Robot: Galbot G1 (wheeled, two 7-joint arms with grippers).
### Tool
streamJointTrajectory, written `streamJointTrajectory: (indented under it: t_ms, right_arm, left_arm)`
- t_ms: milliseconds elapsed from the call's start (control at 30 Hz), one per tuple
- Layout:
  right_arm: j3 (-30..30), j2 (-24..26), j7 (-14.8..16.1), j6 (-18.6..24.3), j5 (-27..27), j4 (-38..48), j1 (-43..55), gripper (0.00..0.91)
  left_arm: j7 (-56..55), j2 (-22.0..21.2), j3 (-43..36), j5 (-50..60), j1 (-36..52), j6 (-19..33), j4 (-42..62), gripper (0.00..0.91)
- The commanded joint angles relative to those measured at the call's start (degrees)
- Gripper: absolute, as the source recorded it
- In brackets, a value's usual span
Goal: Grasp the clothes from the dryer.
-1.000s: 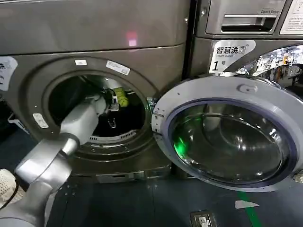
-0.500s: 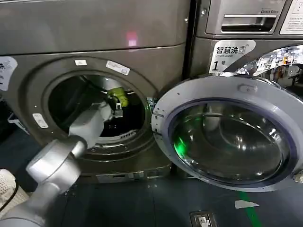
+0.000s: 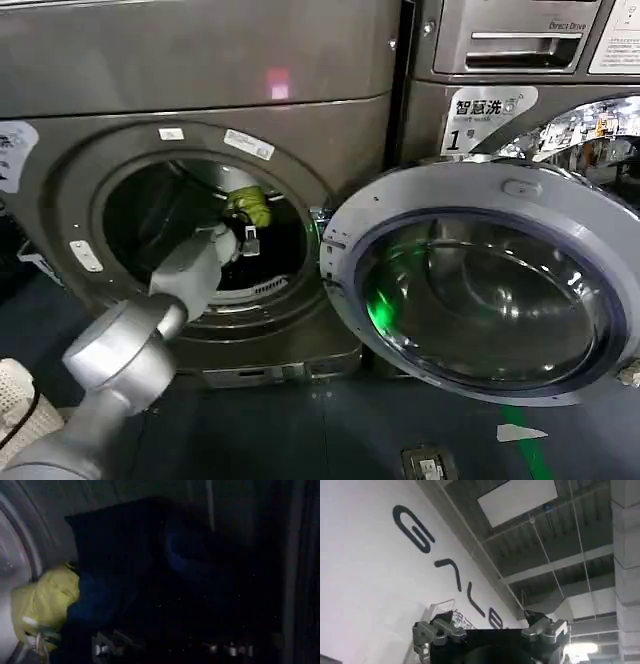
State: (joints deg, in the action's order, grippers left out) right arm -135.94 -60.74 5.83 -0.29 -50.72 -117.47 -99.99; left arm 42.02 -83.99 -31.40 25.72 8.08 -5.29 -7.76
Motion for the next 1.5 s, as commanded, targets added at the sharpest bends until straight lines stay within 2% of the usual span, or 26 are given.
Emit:
streamJointTrajectory:
  t_ms: [33,67,533,733,967,1167,1233,1500]
  right_arm:
    - [0.4,-0.2,0.0,0.1,0.2,-0.3,0.1,0.907]
    - [0.3,-0.2,0.0,0.1,0.2,-0.3,0.1,0.907]
    - [0.9,-1.2,0.2,0.5,1.1,-0.6,0.4,0.907]
    - [1.8,-1.7,0.1,0.5,1.3,-1.4,0.8,0.907]
    - [2.7,-1.7,-0.1,0.6,1.6,-2.0,1.2,0.907]
    - [3.6,-1.9,-0.3,0.9,2.5,-2.4,1.3,0.907]
    - [3.6,-1.8,-0.5,0.9,2.5,-2.5,1.2,0.907]
    - [3.5,-1.6,-1.2,1.2,3.7,-2.9,0.9,0.907]
  left_arm:
    - [-1.6,0.0,0.9,-0.8,0.2,-1.3,-0.8,0.046]
    - [-1.7,0.0,1.0,-0.8,0.3,-1.3,-0.8,0.000]
    - [-0.8,0.6,4.6,-1.0,0.1,-1.4,-2.6,0.000]
    - [-4.5,1.3,14.5,-4.1,-0.4,-4.1,-7.4,0.000]
    - [-19.5,4.0,29.0,-8.6,-6.9,-3.8,-17.1,0.000]
    - [-32.8,2.9,46.4,-12.8,-15.7,0.3,-28.7,0.000]
    - [-38.0,2.2,50.6,-14.6,-18.4,3.7,-33.0,0.000]
    - [-47.6,1.4,58.0,-25.2,-28.8,13.4,-49.0,0.000]
